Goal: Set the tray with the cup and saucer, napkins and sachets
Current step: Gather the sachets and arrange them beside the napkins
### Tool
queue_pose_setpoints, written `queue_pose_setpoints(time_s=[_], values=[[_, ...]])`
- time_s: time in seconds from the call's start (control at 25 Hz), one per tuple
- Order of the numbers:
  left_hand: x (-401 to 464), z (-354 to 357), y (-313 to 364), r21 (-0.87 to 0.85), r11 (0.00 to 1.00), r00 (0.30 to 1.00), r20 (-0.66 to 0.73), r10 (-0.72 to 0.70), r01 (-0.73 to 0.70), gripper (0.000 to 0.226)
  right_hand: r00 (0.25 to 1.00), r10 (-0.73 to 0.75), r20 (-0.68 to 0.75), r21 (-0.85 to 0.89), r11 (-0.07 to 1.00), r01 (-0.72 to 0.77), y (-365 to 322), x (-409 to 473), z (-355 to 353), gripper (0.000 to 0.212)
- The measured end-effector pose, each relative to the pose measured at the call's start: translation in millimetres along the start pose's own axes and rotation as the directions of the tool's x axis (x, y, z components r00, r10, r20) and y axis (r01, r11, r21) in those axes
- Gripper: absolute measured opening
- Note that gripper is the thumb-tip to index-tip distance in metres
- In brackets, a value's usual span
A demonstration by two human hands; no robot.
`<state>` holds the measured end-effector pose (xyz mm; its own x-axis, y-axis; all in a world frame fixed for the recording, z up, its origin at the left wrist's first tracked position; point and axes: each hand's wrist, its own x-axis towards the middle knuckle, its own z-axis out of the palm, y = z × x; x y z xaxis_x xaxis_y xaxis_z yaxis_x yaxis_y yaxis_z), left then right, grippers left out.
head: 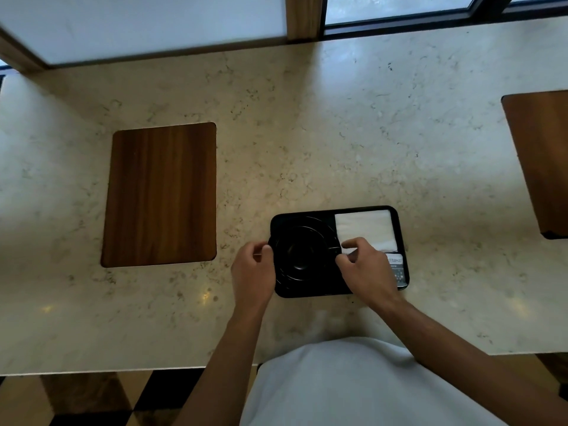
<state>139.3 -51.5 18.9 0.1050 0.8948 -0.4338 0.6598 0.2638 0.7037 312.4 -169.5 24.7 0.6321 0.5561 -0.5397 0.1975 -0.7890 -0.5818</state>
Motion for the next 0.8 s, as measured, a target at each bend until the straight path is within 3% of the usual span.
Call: queue_pose_setpoints(time_s=[0.12, 0.2, 0.32, 0.4, 0.56, 0.8], values=[[1, 2, 15, -0.009, 0.989, 0.981, 0.128, 0.147, -0.147, 0.03, 0.985, 0.16, 0.067, 0.186, 0.968, -0.17, 6, -7, 6, 0.019], [7, 5, 25, 0.0, 0.98, 0.957, 0.214, 0.194, -0.199, 0.036, 0.921, 0.265, 0.285, 0.439, 0.819, -0.371, 7, -18, 11, 0.022], [23, 9, 45, -0.012, 0.986, 0.905, 0.394, 0.158, -0.167, 0.055, 0.801, 0.189, 0.569, 0.643, 0.506, -0.576, 3, -33, 13, 0.022], [33, 9, 56, 0.019, 0.99, 0.854, 0.509, 0.111, -0.14, 0.067, 0.768, 0.084, 0.634, 0.681, 0.409, -0.607, 0, -35, 13, 0.032], [36, 4, 68, 0.057, 0.991, 0.793, 0.605, 0.065, -0.125, 0.083, 0.791, 0.043, 0.61, 0.696, 0.448, -0.561, -9, -32, 11, 0.036], [20, -6, 58, -0.1, 0.994, 0.802, 0.596, 0.03, 0.038, 0.082, 0.809, 0.102, 0.579, 0.665, 0.516, -0.54, -9, -22, 9, 0.029]])
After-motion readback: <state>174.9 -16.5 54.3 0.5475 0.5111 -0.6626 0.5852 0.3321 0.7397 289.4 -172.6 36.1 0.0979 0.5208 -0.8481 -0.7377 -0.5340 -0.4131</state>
